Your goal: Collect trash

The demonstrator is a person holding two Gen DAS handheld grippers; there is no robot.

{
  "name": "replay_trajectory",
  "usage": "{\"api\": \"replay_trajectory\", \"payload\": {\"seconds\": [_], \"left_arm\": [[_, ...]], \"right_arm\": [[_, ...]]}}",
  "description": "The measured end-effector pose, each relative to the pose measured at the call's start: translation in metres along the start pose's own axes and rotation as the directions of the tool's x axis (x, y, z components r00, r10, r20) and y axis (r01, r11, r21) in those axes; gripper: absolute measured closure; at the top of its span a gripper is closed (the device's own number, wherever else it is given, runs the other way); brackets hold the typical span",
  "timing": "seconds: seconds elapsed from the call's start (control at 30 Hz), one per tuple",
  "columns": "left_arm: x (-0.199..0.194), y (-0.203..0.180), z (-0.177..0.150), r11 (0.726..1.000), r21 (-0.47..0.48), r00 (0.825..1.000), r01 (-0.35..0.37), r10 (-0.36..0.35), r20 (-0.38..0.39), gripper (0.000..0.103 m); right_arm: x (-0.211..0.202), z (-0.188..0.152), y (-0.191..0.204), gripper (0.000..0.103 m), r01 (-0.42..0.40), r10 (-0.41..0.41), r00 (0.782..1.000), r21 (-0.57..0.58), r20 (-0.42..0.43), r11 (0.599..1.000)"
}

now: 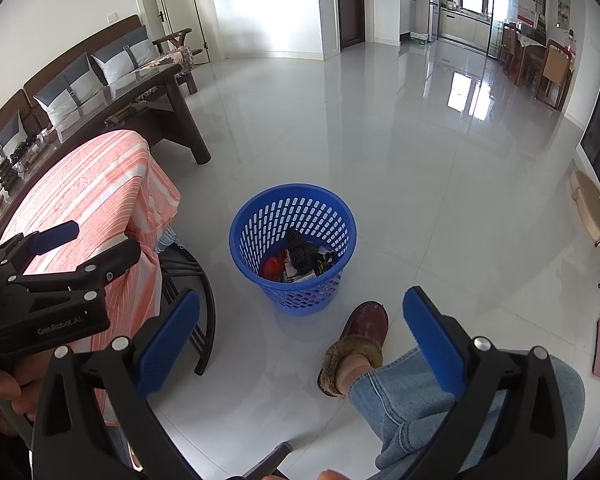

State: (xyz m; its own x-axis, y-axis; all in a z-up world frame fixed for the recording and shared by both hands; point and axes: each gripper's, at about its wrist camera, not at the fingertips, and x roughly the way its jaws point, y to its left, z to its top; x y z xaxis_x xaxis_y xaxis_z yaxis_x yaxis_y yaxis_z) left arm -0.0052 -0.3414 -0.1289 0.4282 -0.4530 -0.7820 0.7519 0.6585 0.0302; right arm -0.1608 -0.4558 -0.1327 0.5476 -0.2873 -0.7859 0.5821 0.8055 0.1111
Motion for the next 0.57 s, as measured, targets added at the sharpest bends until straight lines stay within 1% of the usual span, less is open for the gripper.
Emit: {"api": "replay_trajectory", "payload": {"seconds": [0.13, 0.27, 0.37, 0.4, 0.47, 0.5, 0.57], "left_arm": [[-0.003, 0.0, 0.0, 1.0, -0.01, 1.0, 0.015, -0.015, 0.014, 0.005], [-0.007, 0.002, -0.001, 1.0, -0.013, 1.0, 0.009, -0.009, 0.025, 0.007], [-0.012, 0.014, -0.001, 0.999, -0.035, 1.0, 0.003, -0.003, 0.003, 0.007], [-0.015, 0.023, -0.001, 0.999, -0.041, 1.0, 0.003, -0.003, -0.004, 0.007], [-0.023, 0.053, -0.008, 0.996, -0.077, 0.999, -0.04, 0.04, -0.001, 0.005], [-0.028, 0.072, -0.013, 0.993, -0.104, 0.998, -0.056, 0.056, 0.0, 0.005], [-0.035, 0.123, -0.028, 0.979, -0.183, 0.996, -0.092, 0.091, -0.013, 0.005]], "right_arm": [[0.0, -0.001, -0.002, 0.005, 0.006, -0.006, 1.0, 0.004, -0.002, 1.0], [0.0, 0.0, -0.004, 0.005, 0.011, -0.011, 1.0, 0.006, -0.002, 1.0], [0.002, 0.002, -0.002, 0.005, 0.017, -0.017, 1.0, 0.003, -0.004, 1.0], [0.004, 0.003, 0.0, 0.005, 0.021, -0.021, 1.0, 0.0, -0.006, 1.0], [0.008, 0.006, 0.009, 0.005, 0.024, -0.024, 1.0, -0.014, -0.012, 1.0], [0.011, 0.008, 0.018, 0.005, 0.019, -0.02, 1.0, -0.028, -0.016, 0.999], [0.017, 0.012, 0.05, 0.005, -0.012, 0.01, 1.0, -0.082, -0.027, 0.997]]}}
